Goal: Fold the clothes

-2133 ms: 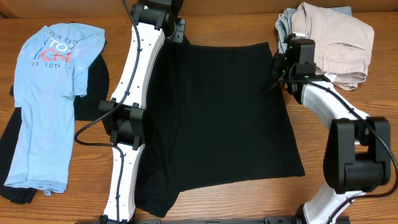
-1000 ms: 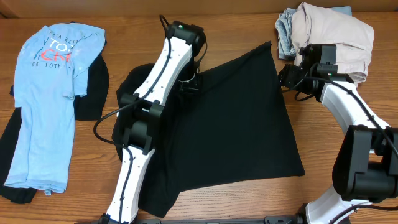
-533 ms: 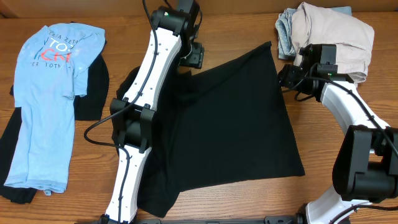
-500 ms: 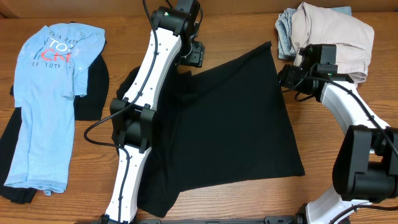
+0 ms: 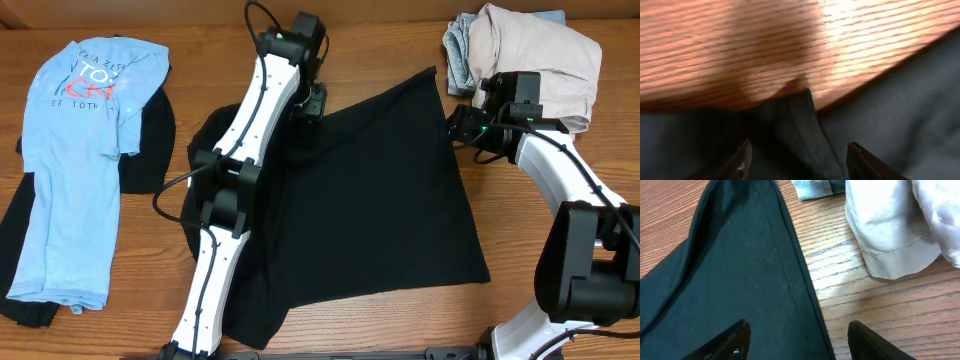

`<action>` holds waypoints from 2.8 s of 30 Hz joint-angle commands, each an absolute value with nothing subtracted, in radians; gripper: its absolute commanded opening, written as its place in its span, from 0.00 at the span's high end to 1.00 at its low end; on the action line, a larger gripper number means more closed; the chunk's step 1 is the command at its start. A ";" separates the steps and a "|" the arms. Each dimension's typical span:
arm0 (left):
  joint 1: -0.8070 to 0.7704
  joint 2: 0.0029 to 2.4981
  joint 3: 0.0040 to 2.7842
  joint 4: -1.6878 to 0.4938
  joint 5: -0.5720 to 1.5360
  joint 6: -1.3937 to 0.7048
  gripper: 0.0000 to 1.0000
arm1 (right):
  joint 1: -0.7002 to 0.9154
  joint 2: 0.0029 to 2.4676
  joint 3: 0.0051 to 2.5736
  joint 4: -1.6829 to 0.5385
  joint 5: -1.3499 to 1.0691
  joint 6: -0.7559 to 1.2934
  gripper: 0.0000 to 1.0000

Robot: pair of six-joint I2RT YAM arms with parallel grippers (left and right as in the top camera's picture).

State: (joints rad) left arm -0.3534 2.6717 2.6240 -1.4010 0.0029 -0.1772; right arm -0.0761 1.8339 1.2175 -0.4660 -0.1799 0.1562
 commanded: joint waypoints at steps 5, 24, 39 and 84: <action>-0.353 2.743 2.621 -1.387 -0.016 -0.164 0.43 | -0.076 1.806 1.246 -0.471 -0.189 0.157 0.33; -0.313 2.764 2.759 -1.453 -0.019 -0.166 0.87 | -0.076 1.806 1.246 -0.485 -0.189 0.157 0.33; -0.301 2.764 2.872 -1.517 -0.019 -0.165 0.96 | -0.076 1.806 1.246 -0.483 -0.189 0.157 0.32; -0.084 2.518 3.039 -1.593 -0.036 -0.468 0.96 | 0.125 2.314 1.592 0.073 -0.046 0.107 0.28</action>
